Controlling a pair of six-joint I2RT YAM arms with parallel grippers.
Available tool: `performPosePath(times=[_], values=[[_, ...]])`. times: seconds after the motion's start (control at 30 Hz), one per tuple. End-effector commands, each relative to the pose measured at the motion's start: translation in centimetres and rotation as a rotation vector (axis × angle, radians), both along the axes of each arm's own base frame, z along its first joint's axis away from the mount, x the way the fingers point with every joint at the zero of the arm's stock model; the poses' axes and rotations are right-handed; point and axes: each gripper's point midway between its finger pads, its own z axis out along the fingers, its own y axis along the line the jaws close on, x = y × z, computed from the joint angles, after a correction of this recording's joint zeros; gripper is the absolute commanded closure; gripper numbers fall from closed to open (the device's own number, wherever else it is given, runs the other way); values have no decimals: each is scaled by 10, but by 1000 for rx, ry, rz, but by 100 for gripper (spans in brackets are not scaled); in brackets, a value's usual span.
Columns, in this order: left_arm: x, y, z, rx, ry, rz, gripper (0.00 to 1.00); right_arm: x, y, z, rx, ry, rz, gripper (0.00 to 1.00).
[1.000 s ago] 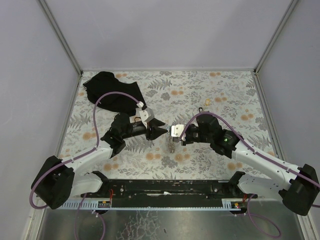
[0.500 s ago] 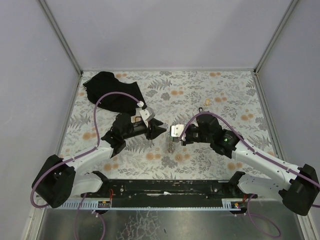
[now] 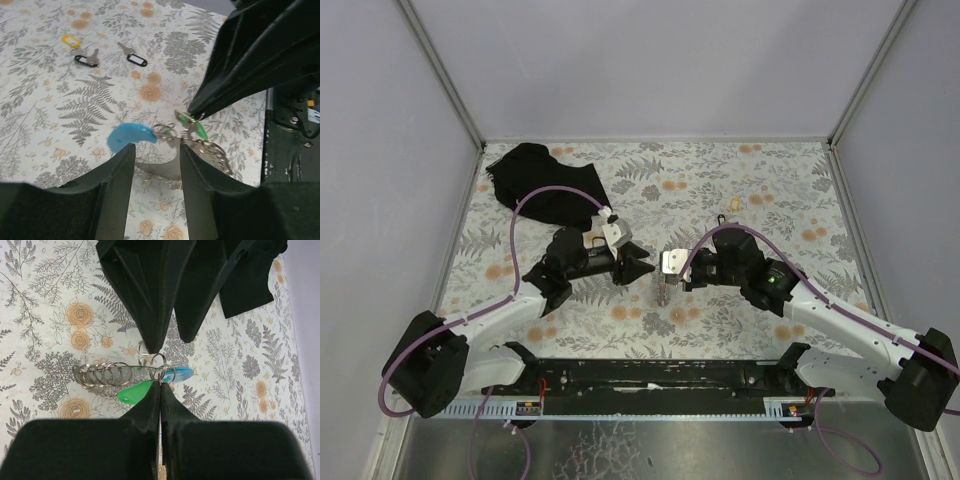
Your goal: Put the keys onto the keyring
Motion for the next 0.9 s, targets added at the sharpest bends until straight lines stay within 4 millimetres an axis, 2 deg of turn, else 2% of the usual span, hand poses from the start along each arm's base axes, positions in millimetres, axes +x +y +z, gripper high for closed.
performPosePath(times=[0.0,0.2,0.47,0.73,0.87], values=[[-16,-10,13,-25,-43,-81,60,6,11,35,72,-67,9,100],[-28,-15,14,-13,-65,-122,59,6,11,35,73,-68,5,100],[-12,-7,21,6,-125,-38,62,4,12,35,70,-63,21,100],[-16,-14,22,28,-171,-178,64,3,12,32,59,-58,29,100],[-19,-19,23,32,-176,-229,69,3,12,31,57,-53,31,100]])
